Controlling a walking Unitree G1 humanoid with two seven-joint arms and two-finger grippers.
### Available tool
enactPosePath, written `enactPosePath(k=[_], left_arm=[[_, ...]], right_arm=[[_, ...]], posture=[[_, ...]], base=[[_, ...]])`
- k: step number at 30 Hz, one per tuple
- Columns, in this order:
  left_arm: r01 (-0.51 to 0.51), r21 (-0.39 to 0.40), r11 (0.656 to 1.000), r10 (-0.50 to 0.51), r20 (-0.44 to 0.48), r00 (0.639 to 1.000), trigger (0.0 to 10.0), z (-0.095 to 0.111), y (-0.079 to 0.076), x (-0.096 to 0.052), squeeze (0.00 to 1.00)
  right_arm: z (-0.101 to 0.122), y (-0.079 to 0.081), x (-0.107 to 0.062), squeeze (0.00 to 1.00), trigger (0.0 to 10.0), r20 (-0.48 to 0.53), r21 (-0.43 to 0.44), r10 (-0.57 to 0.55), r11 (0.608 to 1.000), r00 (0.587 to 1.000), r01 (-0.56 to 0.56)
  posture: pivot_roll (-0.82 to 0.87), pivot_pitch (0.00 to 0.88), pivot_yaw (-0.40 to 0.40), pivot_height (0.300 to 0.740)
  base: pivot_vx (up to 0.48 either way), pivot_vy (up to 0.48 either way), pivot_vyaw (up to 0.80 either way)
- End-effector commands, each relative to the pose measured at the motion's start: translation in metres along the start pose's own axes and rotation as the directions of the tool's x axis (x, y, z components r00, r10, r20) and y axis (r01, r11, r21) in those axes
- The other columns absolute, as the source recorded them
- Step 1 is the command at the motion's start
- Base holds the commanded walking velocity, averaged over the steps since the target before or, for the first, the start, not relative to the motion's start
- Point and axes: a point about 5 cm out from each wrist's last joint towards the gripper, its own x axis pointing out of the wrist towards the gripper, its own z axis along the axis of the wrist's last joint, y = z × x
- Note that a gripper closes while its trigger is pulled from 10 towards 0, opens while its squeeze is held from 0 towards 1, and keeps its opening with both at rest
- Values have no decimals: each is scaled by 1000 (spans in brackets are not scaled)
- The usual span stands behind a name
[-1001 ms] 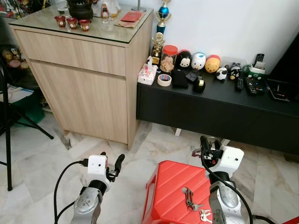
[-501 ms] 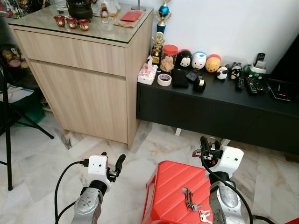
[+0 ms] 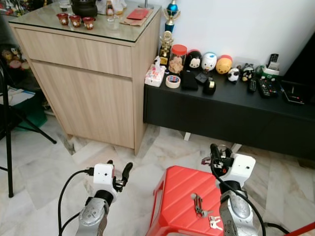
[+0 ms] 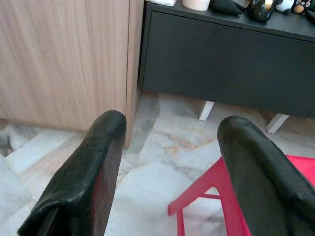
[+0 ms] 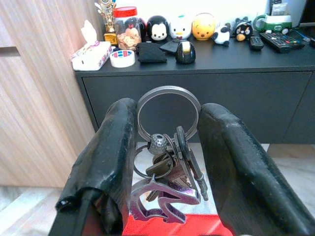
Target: Hang keys on a hook
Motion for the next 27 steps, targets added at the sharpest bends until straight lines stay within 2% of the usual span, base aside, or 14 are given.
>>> enactPosePath(k=[1,16,27], left_arm=[[5,-7,1000,-5,-3,1000,10000,-3,-3,-2,0],[5,-9,1000,-5,0,1000,10000,-3,-3,-2,0],[-6,-7,1000,6,3,1000,10000,-3,0,-2,0]], right_arm=[[3,-3,2,0,10000,5,-8,-7,1000,1000,7],[3,-5,4,0,10000,3,-17,-11,1000,1000,12],[3,-6,5,0,10000,-1,-19,-19,1000,1000,19]], posture=[[17,2,-99,740],[13,0,-103,740],[17,0,-106,740]], base=[[-285,0,0],[-286,0,0],[0,0,0]])
